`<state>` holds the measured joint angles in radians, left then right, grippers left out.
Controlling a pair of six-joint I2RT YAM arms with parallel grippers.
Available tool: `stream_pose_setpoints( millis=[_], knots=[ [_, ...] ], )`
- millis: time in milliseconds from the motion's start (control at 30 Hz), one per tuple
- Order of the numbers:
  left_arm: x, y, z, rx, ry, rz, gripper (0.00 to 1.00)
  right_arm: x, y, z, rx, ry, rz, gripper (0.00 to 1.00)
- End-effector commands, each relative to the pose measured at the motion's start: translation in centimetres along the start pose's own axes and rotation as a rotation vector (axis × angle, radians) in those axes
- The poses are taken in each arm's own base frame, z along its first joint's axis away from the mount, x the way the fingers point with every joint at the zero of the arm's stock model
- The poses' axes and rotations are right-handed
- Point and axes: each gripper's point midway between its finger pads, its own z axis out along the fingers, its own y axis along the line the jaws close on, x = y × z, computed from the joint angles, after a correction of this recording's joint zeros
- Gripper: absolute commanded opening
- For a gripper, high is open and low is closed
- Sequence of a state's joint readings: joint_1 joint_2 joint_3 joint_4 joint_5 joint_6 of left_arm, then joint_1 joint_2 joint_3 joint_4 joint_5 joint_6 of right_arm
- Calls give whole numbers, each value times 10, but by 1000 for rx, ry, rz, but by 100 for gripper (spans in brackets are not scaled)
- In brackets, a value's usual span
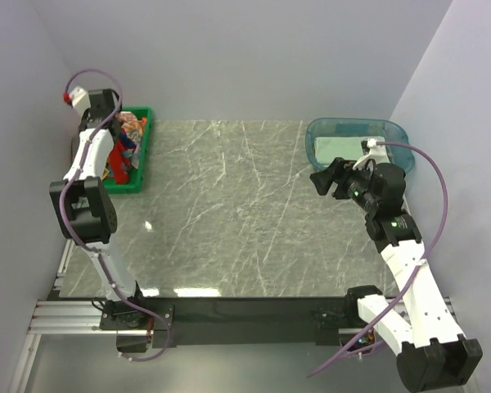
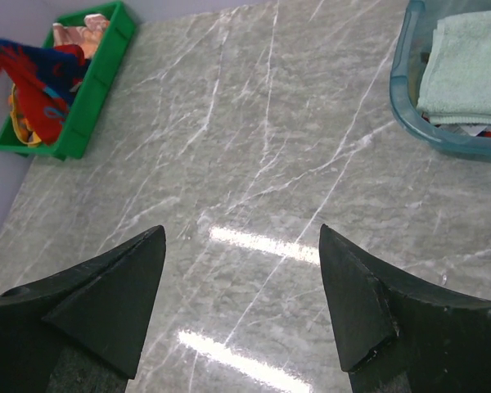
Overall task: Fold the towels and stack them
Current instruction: Grab crumpled towel, then move the towel to the center of the board
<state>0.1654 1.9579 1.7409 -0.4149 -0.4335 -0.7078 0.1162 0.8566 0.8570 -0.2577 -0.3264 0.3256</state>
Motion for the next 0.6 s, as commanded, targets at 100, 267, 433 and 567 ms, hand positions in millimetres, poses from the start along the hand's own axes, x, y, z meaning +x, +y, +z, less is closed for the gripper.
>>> stream_pose_setpoints(
  millis=[100,267,433,567],
  knots=[
    [-68,-96,-134,331,-119,43,1,0,13,-8,-44,-29,5,82],
    [-31,-142,-243,628,-16,130,1,0,23,-13,-83,-39,18,88],
    [60,-143,-331,867,184,243,1,6,31,-15,-122,-25,19,91],
    [171,-121,-395,1008,401,334,8,21,31,-11,-136,21,37,96]
  ],
)
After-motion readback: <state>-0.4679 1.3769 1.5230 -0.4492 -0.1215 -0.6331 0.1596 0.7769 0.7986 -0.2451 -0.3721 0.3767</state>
